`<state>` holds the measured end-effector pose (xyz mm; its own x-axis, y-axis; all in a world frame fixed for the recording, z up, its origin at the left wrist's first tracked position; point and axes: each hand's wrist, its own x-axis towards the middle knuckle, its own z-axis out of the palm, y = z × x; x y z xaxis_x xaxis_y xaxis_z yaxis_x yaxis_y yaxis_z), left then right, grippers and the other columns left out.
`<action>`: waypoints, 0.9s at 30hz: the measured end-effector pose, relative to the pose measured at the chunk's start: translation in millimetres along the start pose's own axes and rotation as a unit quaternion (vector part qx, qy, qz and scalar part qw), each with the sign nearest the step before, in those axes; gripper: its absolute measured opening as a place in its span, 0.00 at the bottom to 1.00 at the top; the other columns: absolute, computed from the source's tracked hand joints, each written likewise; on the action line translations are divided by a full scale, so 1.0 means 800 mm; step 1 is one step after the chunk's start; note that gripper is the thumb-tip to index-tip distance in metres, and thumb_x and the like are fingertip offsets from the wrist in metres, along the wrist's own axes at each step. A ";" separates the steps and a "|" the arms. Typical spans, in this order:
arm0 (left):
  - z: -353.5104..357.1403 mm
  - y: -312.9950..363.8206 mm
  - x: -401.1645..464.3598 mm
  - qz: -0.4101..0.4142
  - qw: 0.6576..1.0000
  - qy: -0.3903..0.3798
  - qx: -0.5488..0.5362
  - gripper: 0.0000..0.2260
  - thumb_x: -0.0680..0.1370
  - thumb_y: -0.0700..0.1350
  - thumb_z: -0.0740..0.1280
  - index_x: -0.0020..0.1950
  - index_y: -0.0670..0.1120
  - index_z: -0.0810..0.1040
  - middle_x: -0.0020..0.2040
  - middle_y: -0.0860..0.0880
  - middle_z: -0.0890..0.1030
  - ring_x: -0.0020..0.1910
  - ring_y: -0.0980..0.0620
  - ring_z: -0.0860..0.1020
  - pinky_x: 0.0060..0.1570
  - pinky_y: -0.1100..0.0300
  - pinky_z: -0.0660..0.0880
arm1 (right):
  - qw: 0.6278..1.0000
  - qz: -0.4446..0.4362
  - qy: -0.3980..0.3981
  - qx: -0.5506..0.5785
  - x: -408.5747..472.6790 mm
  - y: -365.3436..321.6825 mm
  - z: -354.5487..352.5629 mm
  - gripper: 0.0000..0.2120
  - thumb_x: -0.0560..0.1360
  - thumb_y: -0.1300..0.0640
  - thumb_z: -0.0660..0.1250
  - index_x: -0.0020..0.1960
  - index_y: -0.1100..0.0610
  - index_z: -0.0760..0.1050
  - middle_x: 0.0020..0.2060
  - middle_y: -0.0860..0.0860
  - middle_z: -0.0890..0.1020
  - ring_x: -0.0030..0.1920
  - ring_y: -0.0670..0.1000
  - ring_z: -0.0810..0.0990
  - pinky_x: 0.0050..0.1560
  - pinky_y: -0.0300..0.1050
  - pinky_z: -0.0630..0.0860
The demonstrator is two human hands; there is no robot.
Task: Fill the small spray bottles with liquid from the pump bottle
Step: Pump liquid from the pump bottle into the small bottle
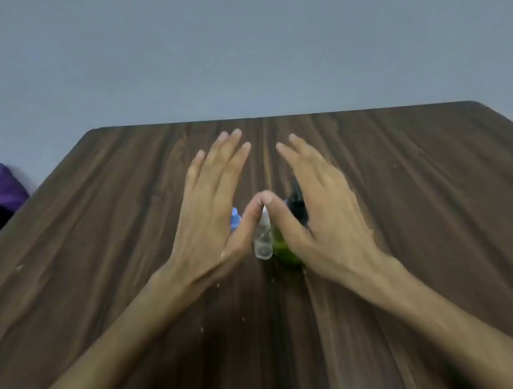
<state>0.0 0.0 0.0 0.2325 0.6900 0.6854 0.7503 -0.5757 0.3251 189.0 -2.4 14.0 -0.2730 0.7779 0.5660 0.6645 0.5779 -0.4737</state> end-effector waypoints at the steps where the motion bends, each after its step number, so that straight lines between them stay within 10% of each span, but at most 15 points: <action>1: 0.003 0.000 -0.003 0.010 1.000 0.017 0.000 0.28 0.86 0.52 0.60 0.83 0.39 0.65 0.85 0.43 0.63 0.86 0.47 0.58 0.84 0.42 0.54 | 1.000 -0.001 0.021 0.000 -0.003 0.001 0.002 0.33 0.83 0.40 0.60 0.82 0.56 0.62 0.82 0.53 0.63 0.82 0.48 0.60 0.79 0.53 0.62; 16: 0.030 -0.011 -0.053 -0.115 0.980 0.026 -0.160 0.27 0.78 0.58 0.69 0.75 0.51 0.75 0.73 0.57 0.77 0.73 0.55 0.74 0.73 0.42 0.73 | 0.989 0.085 0.011 0.124 -0.029 0.021 0.021 0.43 0.69 0.35 0.71 0.80 0.43 0.59 0.61 0.46 0.82 0.58 0.44 0.82 0.62 0.43 0.79; 27: 0.052 -0.013 -0.063 -0.142 0.963 0.051 -0.221 0.30 0.74 0.54 0.70 0.75 0.46 0.75 0.66 0.53 0.82 0.66 0.53 0.79 0.70 0.50 0.75 | 0.980 0.104 0.030 0.169 -0.055 0.044 0.036 0.37 0.72 0.62 0.75 0.74 0.41 0.65 0.57 0.26 0.77 0.61 0.36 0.78 0.58 0.32 0.75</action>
<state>5.9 -10.8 -65.0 -0.0229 0.8132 0.5815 0.4323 -0.5164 0.7392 204.3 -8.8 -47.0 -0.1086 0.8772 0.4678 0.4299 0.4657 -0.7735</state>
